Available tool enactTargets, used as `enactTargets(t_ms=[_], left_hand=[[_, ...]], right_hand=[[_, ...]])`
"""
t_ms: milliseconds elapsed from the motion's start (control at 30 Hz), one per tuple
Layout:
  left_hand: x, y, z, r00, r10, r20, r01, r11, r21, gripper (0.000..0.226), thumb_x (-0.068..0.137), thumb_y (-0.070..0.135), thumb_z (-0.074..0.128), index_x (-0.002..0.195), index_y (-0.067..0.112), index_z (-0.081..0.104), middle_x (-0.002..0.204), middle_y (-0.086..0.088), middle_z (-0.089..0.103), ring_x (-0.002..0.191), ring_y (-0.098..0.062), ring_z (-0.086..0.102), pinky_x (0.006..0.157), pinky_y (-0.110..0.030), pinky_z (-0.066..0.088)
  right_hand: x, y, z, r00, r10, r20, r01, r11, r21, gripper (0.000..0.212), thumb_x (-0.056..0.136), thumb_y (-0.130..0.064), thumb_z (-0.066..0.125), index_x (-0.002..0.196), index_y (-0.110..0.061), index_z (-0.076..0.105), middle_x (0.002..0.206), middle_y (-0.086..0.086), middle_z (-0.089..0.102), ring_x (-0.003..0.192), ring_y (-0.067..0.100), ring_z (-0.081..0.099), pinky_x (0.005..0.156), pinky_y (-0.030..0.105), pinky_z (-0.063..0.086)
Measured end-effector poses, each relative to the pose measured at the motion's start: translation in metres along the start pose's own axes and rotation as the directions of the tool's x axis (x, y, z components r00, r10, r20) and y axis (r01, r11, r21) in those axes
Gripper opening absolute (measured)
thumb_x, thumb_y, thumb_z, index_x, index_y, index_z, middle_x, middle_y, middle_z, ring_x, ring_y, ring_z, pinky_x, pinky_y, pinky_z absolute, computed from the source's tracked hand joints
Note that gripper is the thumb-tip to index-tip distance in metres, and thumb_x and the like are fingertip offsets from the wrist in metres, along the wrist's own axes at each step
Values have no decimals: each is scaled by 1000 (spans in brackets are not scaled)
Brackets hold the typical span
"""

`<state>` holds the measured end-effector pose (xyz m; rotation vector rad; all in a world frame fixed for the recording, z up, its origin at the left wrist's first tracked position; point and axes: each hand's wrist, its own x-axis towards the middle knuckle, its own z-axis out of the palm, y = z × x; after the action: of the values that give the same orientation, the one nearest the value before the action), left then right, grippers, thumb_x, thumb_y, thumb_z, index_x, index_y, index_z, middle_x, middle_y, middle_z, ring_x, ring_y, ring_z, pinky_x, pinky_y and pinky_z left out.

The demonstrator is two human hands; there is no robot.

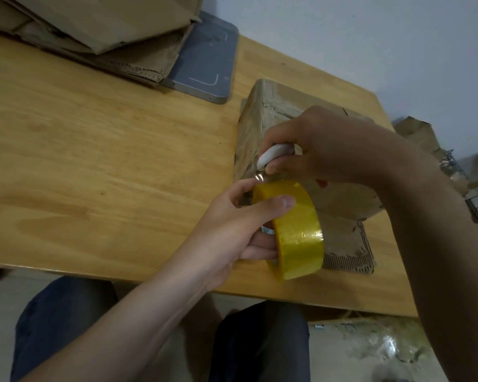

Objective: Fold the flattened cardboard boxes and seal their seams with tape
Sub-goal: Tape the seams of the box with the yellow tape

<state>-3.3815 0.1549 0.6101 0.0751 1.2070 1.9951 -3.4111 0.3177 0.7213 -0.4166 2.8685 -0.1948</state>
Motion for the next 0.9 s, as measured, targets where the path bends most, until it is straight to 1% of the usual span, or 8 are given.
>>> enactTargets(t_ms=[300,367,467,567,633,733,833,900], left_hand=[[0,-1,0,1000,13,-5,-13,1000,17,76,59,38,83,130,27,59,86,-8,78,65,-27,74,58,-35,62],[1,-1,0,1000,18,-11,-18,1000,22,76,59,38,83,130,27,59,87,-9,78,65,-28,74,58,-36,62],[1,-2,1,1000,20,-15,-19,999,32,70,61,38,83,127,27,61,91,-12,78,68,-30,75,58,-35,62],[1,-3,2,999,29,-32,-28,999,36,64,64,37,83,124,27,63,92,-12,78,66,-30,73,55,-35,62],[2,-4,2,999,35,-37,-34,999,34,57,68,35,83,121,29,64,91,-12,77,67,-31,72,59,-39,64],[5,-4,2,999,32,-37,-31,999,27,55,70,34,84,121,30,64,88,-12,76,64,-29,70,60,-39,63],[6,-5,1,998,31,-47,-30,999,22,50,77,29,83,123,28,62,88,-11,74,60,-27,69,50,-34,60],[6,-5,0,998,28,-54,-27,999,30,51,79,28,82,126,28,61,91,-12,75,61,-28,70,50,-32,59]], right_hand=[[-5,2,-2,998,-7,-57,10,998,57,5,97,-29,67,96,-34,68,80,-18,66,42,8,62,49,17,47],[-5,1,-1,999,-10,-39,12,999,47,4,96,-29,68,98,-33,69,80,-15,68,43,8,63,49,19,49],[-2,1,4,1000,-12,-18,11,1000,-12,5,97,-32,66,98,-36,70,76,-14,68,44,7,63,54,29,53],[3,0,9,1000,-17,-22,15,996,-93,6,94,-34,69,100,-33,71,72,-20,58,55,0,59,60,32,52],[7,0,11,998,-58,-15,55,985,-162,8,93,-32,71,100,-29,71,72,-25,51,67,-6,51,64,25,42],[6,3,10,995,-89,-33,82,981,-177,7,90,-30,73,89,-25,68,68,-21,52,66,-5,50,60,16,30],[-2,10,5,990,-123,-75,112,984,-137,11,86,-31,72,81,-21,70,64,-13,57,67,1,54,57,15,32],[-6,14,0,991,-96,-94,87,992,-89,9,84,-29,74,79,-22,71,62,-11,58,65,3,55,56,14,35]])
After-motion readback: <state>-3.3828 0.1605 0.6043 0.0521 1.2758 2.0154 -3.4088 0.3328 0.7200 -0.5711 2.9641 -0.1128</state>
